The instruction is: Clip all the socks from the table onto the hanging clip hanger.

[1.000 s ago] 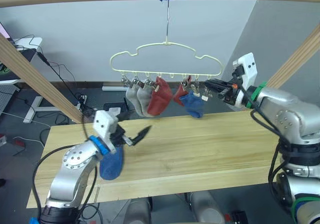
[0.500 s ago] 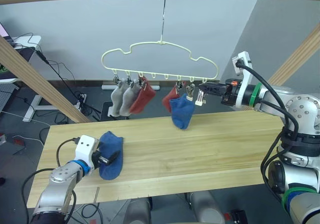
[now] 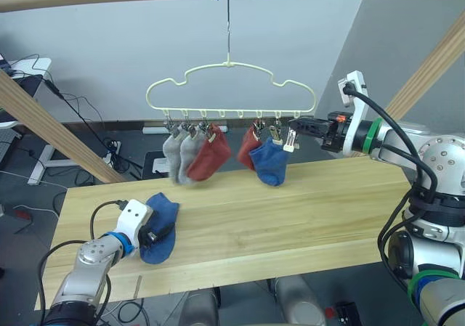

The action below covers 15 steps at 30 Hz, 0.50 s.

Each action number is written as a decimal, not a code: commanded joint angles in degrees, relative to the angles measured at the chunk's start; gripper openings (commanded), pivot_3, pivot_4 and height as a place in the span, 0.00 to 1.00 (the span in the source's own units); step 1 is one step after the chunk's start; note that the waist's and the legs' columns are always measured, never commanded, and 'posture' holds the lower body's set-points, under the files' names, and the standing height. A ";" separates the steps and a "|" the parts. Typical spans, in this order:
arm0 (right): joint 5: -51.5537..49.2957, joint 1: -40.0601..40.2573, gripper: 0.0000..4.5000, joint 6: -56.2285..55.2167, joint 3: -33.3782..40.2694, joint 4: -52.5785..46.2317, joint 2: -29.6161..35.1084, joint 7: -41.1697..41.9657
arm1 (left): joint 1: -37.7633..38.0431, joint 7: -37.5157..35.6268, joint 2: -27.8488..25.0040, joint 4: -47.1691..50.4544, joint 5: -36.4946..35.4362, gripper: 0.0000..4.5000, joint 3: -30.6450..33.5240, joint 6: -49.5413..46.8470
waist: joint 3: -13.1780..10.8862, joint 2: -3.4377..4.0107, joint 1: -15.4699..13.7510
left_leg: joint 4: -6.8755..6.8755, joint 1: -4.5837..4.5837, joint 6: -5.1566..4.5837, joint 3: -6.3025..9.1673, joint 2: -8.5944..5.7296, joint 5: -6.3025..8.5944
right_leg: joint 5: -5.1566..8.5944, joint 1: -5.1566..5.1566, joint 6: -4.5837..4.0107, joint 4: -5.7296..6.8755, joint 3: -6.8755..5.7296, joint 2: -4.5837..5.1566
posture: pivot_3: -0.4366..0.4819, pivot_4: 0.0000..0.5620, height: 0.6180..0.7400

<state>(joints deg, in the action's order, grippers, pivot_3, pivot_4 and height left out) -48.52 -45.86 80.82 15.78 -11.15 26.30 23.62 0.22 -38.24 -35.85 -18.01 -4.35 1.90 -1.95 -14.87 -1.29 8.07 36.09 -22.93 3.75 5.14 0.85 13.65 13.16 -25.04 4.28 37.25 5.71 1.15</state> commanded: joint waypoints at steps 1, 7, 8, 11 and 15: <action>-1.53 -1.90 0.00 -1.47 0.96 -1.82 0.27 0.56 | 0.72 0.42 -0.13 -2.33 2.32 0.38 -1.14 1.02 | 0.00 0.00 0.01 | 0.01 0.00 -0.02 -0.01 0.00 -0.01 | -0.01 0.00 0.04 0.00 0.00 0.00 | 0.32 0.42 1.00; -0.88 -2.22 0.00 -2.51 0.19 -1.00 0.18 0.73 | 0.98 0.26 0.11 -0.58 2.24 0.04 -0.92 2.17 | 0.00 0.00 0.06 | 0.01 -0.01 -0.04 -0.05 0.02 -0.03 | -0.05 -0.02 0.06 -0.01 0.01 0.00 | 0.32 0.42 1.00; -0.83 -2.20 0.00 -2.61 0.13 -0.96 0.19 0.76 | 1.08 0.19 0.15 -0.28 2.10 0.01 -0.79 1.90 | 0.00 0.00 0.05 | 0.01 -0.01 -0.04 -0.05 0.02 -0.03 | -0.05 -0.02 0.04 -0.02 0.01 0.00 | 0.32 0.42 1.00; -0.53 -2.14 0.00 -3.29 -0.22 -0.58 0.05 0.84 | 1.36 -0.33 0.16 0.73 1.48 0.01 -0.46 2.15 | 0.00 0.00 0.05 | 0.00 -0.03 -0.04 -0.05 0.02 -0.03 | -0.07 -0.02 0.02 -0.04 0.01 0.00 | 0.33 0.42 1.00; -0.48 -2.18 0.00 -4.38 -0.66 0.20 -0.16 0.87 | 3.48 -4.01 1.07 9.26 -3.42 0.01 0.33 4.39 | 0.00 0.00 0.07 | 0.00 -0.06 -0.04 -0.08 0.04 -0.03 | -0.07 -0.05 0.01 -0.05 0.02 0.00 | 0.34 0.42 1.00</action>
<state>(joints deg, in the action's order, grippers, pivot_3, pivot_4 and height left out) -48.29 -46.17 78.40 14.48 -9.72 26.23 23.63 2.44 -39.89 -35.07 -14.68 -4.94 1.92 0.70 -14.87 -1.29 8.14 36.08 -23.00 3.71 5.04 0.89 13.62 13.04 -25.09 4.22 37.20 5.75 1.16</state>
